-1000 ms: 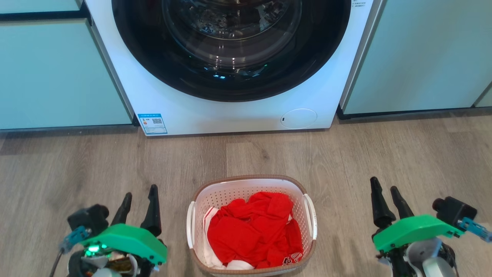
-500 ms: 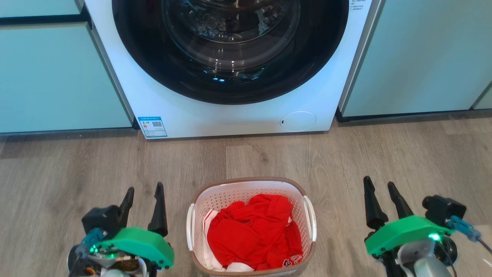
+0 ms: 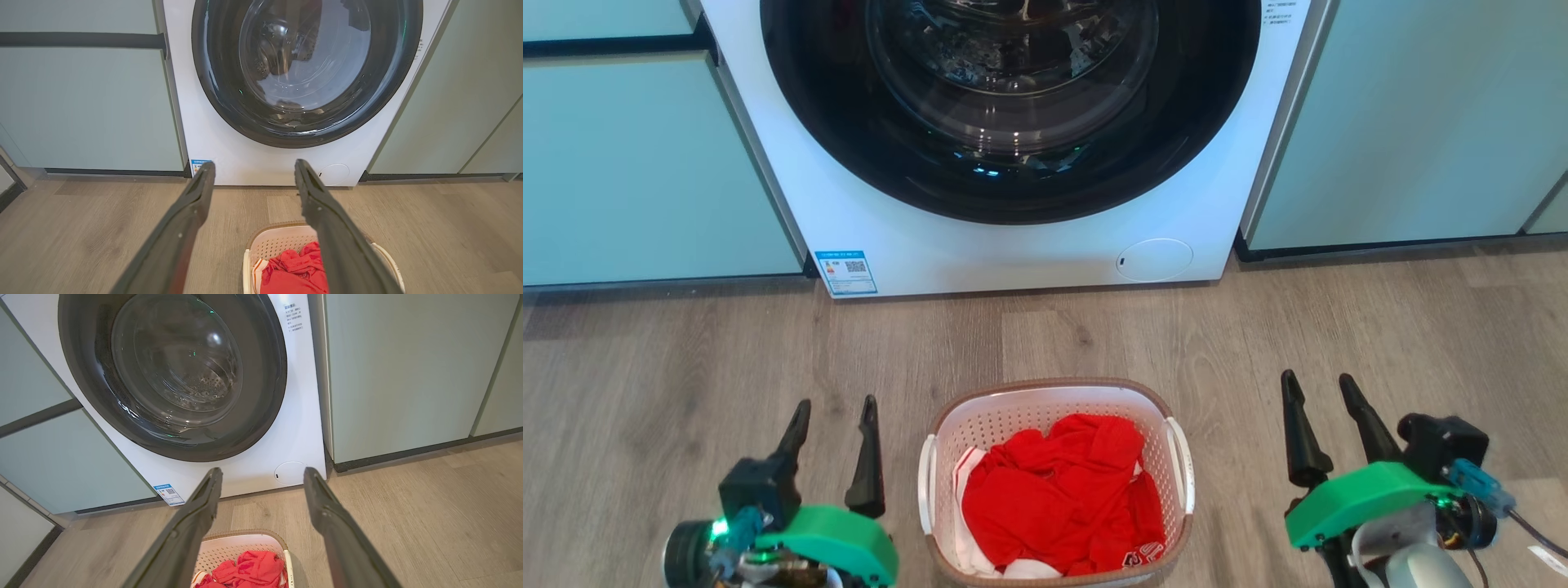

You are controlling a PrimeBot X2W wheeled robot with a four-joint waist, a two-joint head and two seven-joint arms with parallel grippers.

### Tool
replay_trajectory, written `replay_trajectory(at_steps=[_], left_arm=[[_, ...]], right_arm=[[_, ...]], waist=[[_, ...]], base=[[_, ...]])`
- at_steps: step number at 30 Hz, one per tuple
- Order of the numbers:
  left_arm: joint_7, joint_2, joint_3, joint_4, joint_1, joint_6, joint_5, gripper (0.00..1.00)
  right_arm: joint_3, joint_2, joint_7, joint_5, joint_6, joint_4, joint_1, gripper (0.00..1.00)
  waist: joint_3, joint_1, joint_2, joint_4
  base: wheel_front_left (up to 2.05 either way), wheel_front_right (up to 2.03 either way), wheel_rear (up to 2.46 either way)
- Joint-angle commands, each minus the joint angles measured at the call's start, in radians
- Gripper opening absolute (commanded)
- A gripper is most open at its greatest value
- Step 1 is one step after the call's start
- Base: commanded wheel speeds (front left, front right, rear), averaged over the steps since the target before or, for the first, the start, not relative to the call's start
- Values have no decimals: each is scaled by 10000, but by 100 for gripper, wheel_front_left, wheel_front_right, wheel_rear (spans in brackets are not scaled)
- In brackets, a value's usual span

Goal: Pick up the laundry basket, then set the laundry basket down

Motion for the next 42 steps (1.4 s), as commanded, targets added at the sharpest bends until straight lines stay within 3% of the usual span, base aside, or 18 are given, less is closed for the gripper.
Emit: replay_trajectory(at_steps=[1,20,42], left_arm=[[-203,6,381,-396,-248,9,421,100],[-732,-564,984,-396,123,-577,2595,100],[-742,-993,1572,-159,199,-1151,3009,100]], right_arm=[[282,-114,-204,-420,61,-426,-416,100],[595,-136,-730,-2426,71,-593,-424,100],[538,-137,-740,-2412,71,-569,-413,100]], waist=[[1,0,0,-9],[-24,0,0,-34],[18,0,0,-42]], base=[[0,0,0],[0,0,0],[0,0,0]])
